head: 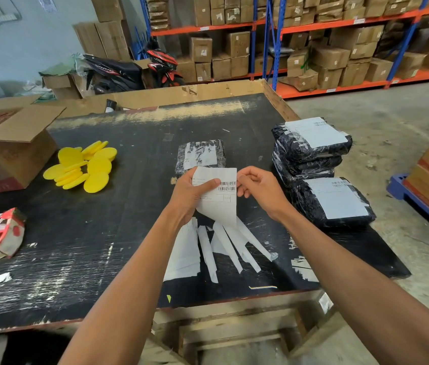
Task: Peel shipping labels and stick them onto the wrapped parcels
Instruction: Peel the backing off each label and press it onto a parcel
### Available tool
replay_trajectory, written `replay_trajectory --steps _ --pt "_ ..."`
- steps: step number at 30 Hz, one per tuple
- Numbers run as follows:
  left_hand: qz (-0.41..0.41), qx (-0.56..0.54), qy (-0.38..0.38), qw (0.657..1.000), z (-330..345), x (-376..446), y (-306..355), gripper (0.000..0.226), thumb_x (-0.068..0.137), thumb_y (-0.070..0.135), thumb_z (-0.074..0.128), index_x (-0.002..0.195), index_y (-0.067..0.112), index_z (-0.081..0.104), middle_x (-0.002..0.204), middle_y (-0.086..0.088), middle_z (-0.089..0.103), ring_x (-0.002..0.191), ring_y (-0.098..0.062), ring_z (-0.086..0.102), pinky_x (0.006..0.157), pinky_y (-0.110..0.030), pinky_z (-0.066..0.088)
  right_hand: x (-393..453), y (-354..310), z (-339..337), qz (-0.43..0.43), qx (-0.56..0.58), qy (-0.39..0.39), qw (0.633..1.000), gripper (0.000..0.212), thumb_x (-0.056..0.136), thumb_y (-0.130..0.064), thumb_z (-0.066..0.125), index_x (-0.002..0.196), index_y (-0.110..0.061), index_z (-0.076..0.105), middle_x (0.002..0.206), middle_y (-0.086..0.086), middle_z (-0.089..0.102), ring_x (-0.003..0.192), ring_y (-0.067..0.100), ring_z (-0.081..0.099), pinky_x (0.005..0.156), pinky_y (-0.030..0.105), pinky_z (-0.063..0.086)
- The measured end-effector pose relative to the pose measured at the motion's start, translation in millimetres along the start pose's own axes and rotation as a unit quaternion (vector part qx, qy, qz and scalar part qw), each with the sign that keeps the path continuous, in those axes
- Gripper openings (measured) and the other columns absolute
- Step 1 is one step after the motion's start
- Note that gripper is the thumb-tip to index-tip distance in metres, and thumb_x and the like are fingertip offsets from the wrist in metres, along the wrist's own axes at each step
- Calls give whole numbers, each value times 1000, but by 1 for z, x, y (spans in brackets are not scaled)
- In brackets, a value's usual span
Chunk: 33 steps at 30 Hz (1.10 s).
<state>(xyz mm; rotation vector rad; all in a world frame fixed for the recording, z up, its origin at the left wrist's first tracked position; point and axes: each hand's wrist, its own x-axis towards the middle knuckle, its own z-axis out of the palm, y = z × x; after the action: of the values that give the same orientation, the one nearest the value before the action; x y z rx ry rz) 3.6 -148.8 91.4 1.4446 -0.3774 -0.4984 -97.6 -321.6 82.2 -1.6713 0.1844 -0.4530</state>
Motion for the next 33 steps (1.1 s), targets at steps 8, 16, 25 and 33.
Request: replay_trajectory --steps 8,16,25,33 --pt "16 64 -4 998 0 2 -1 36 75 10 86 106 12 69 103 -9 77 100 -33 72 86 -47 59 2 3 0 14 17 1 1000 12 97 -18 65 108 -16 69 87 5 75 71 15 64 65 26 52" --pt "-48 113 -44 991 -6 3 3 35 76 11 85 108 10 70 101 -5 78 95 -27 74 79 -39 61 7 14 -5 21 -7 149 989 7 96 -14 64 97 -20 67 93 -2 72 82 8 69 72 30 60" --pt "35 118 147 981 -13 14 2 42 78 2 81 108 25 63 108 2 65 93 -22 67 73 -42 62 -6 26 -9 130 10 -94 987 26 91 -3 70 115 -6 60 109 17 73 94 24 75 77 28 60" --pt "64 256 -92 960 -6 9 2 64 78 0 81 129 30 59 119 -2 66 97 -22 69 76 -39 63 -1 24 -6 99 -122 -108 982 11 86 -24 77 97 -26 78 90 -2 79 88 15 75 79 32 60"
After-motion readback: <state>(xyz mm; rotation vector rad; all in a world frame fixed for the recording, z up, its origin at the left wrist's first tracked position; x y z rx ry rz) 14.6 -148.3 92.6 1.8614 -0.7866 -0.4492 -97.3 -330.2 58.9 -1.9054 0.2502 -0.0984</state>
